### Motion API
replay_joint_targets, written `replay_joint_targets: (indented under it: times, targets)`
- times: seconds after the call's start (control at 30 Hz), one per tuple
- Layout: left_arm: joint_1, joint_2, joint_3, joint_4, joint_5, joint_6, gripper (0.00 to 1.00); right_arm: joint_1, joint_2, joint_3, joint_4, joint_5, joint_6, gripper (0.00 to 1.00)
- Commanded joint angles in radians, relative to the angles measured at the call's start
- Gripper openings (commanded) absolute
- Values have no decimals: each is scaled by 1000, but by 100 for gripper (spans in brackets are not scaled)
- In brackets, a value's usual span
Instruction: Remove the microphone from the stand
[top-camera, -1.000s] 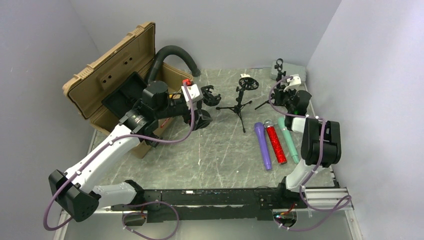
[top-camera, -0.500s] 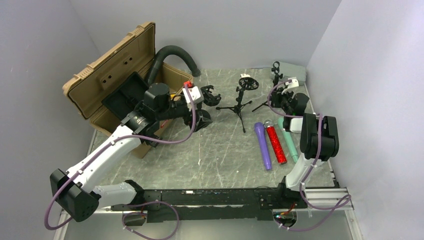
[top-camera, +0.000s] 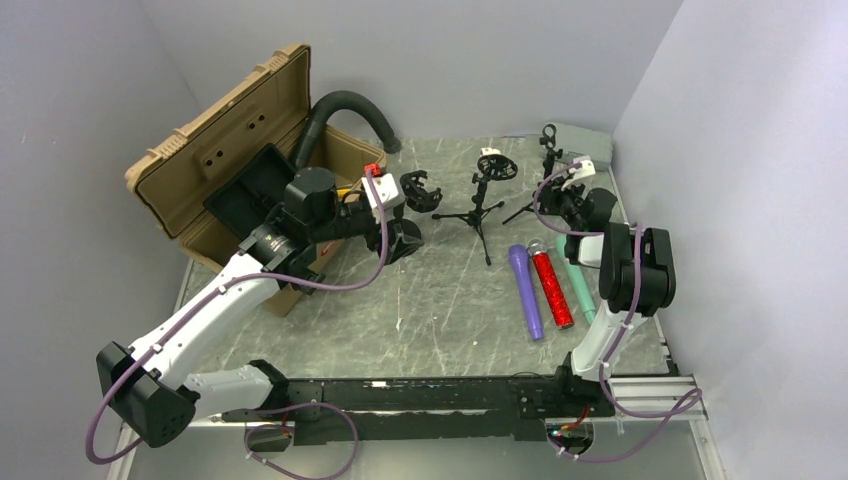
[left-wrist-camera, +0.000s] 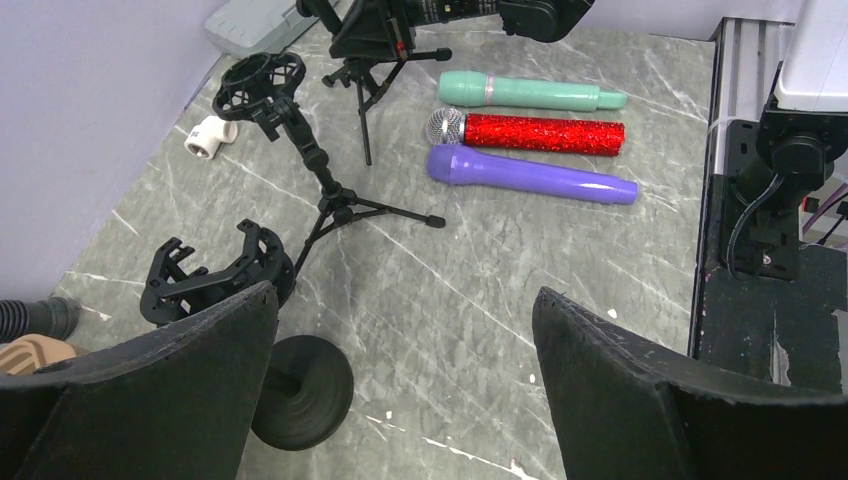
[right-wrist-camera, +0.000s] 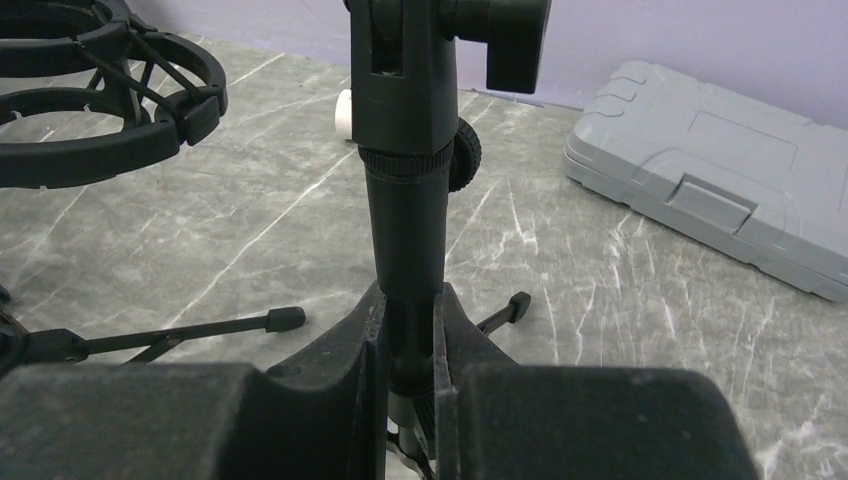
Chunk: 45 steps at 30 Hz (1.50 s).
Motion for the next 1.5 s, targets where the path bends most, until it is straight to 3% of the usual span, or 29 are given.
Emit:
replay_joint_targets:
  times: [0.0, 0.33, 0.57, 0.83, 1.1, 1.47]
  targets:
    - [3, -30, -9, 37, 3, 1, 99, -11, 13, 2, 120, -66, -7, 0]
    - [3, -25, -5, 41, 17, -6, 99, -75, 41, -40, 222, -169, 39, 0]
    - [5, -28, -5, 42, 18, -7, 99, -77, 27, -28, 133, -200, 63, 1]
    - [5, -36, -11, 47, 21, -9, 99, -79, -6, -22, 29, -170, 49, 15]
    - [6, -50, -19, 50, 15, -7, 99, -82, -37, -34, -8, -155, 50, 22]
    - [9, -43, -15, 50, 26, -14, 99, -81, -108, -56, -83, -112, 6, 18]
